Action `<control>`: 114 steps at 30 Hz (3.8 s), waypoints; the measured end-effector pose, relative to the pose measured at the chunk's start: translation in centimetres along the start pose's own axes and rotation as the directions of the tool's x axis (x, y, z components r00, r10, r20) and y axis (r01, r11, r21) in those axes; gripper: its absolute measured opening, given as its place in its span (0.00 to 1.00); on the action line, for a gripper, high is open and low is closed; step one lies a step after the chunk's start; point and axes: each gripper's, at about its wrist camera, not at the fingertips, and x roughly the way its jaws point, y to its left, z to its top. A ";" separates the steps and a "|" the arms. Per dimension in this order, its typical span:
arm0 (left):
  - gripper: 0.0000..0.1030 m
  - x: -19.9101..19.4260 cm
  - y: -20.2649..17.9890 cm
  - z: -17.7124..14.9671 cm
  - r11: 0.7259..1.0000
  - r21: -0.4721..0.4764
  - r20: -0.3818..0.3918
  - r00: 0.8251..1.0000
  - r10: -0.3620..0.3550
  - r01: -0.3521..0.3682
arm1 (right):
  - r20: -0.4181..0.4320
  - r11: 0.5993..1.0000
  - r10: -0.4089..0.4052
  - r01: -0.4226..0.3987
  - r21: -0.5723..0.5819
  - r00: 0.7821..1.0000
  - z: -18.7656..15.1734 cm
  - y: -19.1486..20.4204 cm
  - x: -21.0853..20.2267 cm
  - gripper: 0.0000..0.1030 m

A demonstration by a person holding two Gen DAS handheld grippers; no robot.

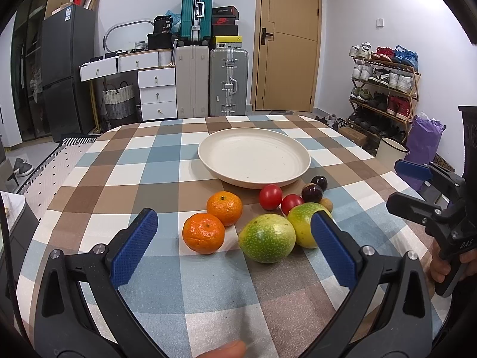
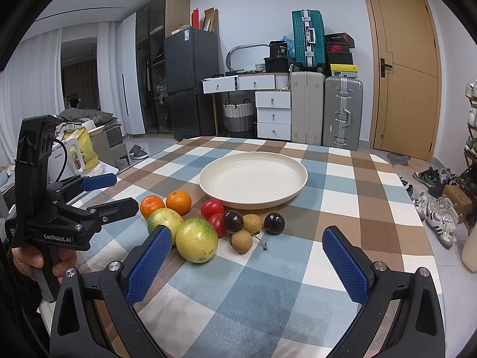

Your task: Organize fruits

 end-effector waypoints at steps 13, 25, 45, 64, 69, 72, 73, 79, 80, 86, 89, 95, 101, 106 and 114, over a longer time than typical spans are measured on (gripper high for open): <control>0.99 0.1 0.0 0.0 1.000 0.002 -0.001 1.000 0.002 -0.002 | -0.001 1.000 0.000 0.000 0.000 1.000 0.0 0.0 0.0 1.00; 0.99 0.2 0.2 0.0 1.000 0.000 -0.002 1.000 0.004 -0.004 | -0.002 1.000 0.001 -0.001 0.001 1.000 0.0 0.0 0.0 1.00; 0.99 0.2 0.5 -0.1 1.000 -0.002 -0.012 1.000 0.017 -0.017 | -0.004 1.000 0.000 0.000 0.000 1.000 0.0 0.1 0.0 1.00; 0.99 0.8 0.3 -0.1 0.999 0.015 -0.033 0.999 0.037 -0.036 | -0.080 1.000 -0.007 0.006 -0.002 0.997 0.1 -0.2 1.3 1.00; 0.99 1.0 0.8 -0.1 0.999 -0.007 -0.045 0.999 0.031 -0.031 | -0.095 1.000 -0.020 0.018 -0.025 0.995 0.0 0.2 1.4 1.00; 0.99 1.2 1.0 0.0 1.000 -0.017 -0.057 0.998 0.020 -0.021 | -0.111 0.999 -0.029 0.025 -0.036 0.993 0.2 0.4 1.5 1.00; 0.99 1.2 1.0 0.0 1.000 -0.016 -0.061 0.998 0.017 -0.019 | -0.119 0.999 -0.026 0.022 -0.031 0.993 0.2 0.5 1.7 1.00; 0.98 1.3 0.5 0.0 1.000 0.014 -0.084 0.996 -0.011 0.012 | -0.186 1.000 0.011 -0.015 -0.024 0.982 0.5 1.1 3.1 0.99; 0.98 1.3 0.5 0.0 1.000 0.015 -0.088 0.996 -0.016 0.017 | -0.197 1.000 0.016 -0.021 -0.022 0.980 0.6 1.2 3.3 0.99; 0.98 1.4 0.5 0.0 0.999 0.018 -0.117 0.993 -0.033 0.036 | -0.249 0.999 0.032 -0.037 -0.015 0.968 0.6 1.7 4.9 0.87; 0.98 1.4 0.8 0.0 0.999 0.006 -0.119 0.992 -0.038 0.039 | -0.277 0.998 0.062 -0.066 -0.003 0.959 0.5 1.9 5.7 0.83; 0.98 1.6 1.7 0.0 1.000 -0.023 -0.128 0.992 -0.023 0.020 | -0.304 0.995 0.093 -0.103 -0.016 0.948 0.7 3.0 6.9 0.77; 0.98 2.0 2.3 -0.1 0.999 -0.044 -0.135 0.991 -0.022 0.016 | -0.333 0.992 0.104 -0.123 -0.038 0.937 0.7 4.4 8.5 0.68; 0.98 2.1 2.9 -0.1 0.998 -0.061 -0.136 0.990 -0.023 0.015 | -0.348 0.991 0.101 -0.125 -0.048 0.932 0.6 4.9 9.5 0.62; 0.98 2.7 2.9 -0.3 0.997 -0.072 -0.155 0.988 -0.029 0.018 | -0.369 0.991 0.103 -0.129 -0.045 0.924 0.5 5.0 10.4 0.52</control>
